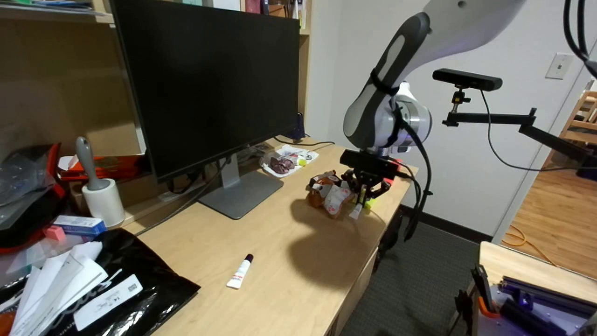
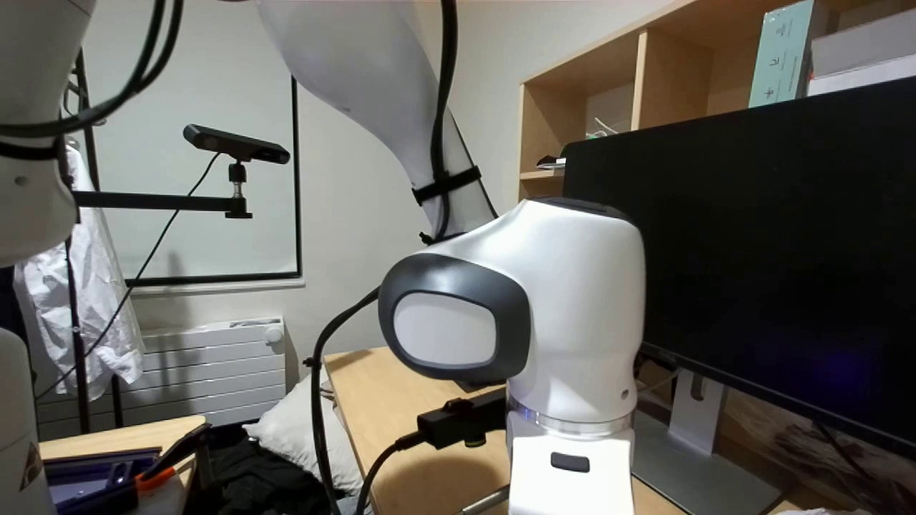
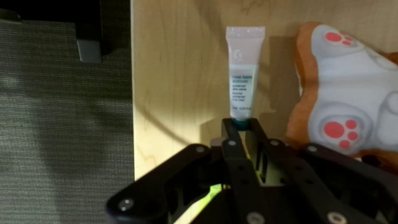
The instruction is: Move the plush toy and one white tube to the right side of the desk
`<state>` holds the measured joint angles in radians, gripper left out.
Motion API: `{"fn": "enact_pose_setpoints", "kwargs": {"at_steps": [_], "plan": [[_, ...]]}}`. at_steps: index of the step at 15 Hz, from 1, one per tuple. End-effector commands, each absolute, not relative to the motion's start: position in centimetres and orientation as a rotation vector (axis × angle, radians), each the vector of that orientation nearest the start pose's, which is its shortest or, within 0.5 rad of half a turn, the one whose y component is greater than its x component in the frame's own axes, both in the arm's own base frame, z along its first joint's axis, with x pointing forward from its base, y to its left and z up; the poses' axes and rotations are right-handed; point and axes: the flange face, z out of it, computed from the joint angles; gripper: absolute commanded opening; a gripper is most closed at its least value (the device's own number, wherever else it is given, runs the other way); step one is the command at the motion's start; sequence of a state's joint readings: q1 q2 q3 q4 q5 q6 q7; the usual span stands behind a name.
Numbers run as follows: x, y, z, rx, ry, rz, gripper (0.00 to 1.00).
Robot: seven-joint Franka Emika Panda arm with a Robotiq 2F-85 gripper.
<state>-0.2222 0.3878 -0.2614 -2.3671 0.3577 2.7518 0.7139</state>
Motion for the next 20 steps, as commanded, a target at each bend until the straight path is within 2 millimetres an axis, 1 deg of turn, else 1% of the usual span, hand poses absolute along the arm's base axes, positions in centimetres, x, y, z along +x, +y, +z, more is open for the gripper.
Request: {"fn": "enact_pose_setpoints", "kwargs": {"at_steps": [1, 4, 5, 6, 7, 11, 14, 15, 17, 20], "plan": [[43.7, -25.4, 17.1, -2.24, 2.114, -0.062, 0.09], [43.7, -25.7, 17.2, -2.242, 2.119, -0.069, 0.09], [43.7, -25.7, 17.3, -2.238, 2.118, -0.063, 0.37], [43.7, -25.8, 17.6, -2.233, 2.121, -0.072, 0.39], [43.7, -25.9, 17.8, -2.224, 2.123, -0.08, 0.44], [44.3, -25.6, 19.3, -2.214, 2.107, -0.105, 0.7], [44.7, -24.4, 21.2, -2.217, 2.077, -0.115, 0.88], [44.6, -23.7, 22.1, -2.217, 2.062, -0.094, 0.96], [43.8, -22.4, 23.7, -2.247, 2.034, -0.054, 1.0], [42.0, -20.4, 26.0, -2.331, 1.983, -0.016, 1.0]]}}
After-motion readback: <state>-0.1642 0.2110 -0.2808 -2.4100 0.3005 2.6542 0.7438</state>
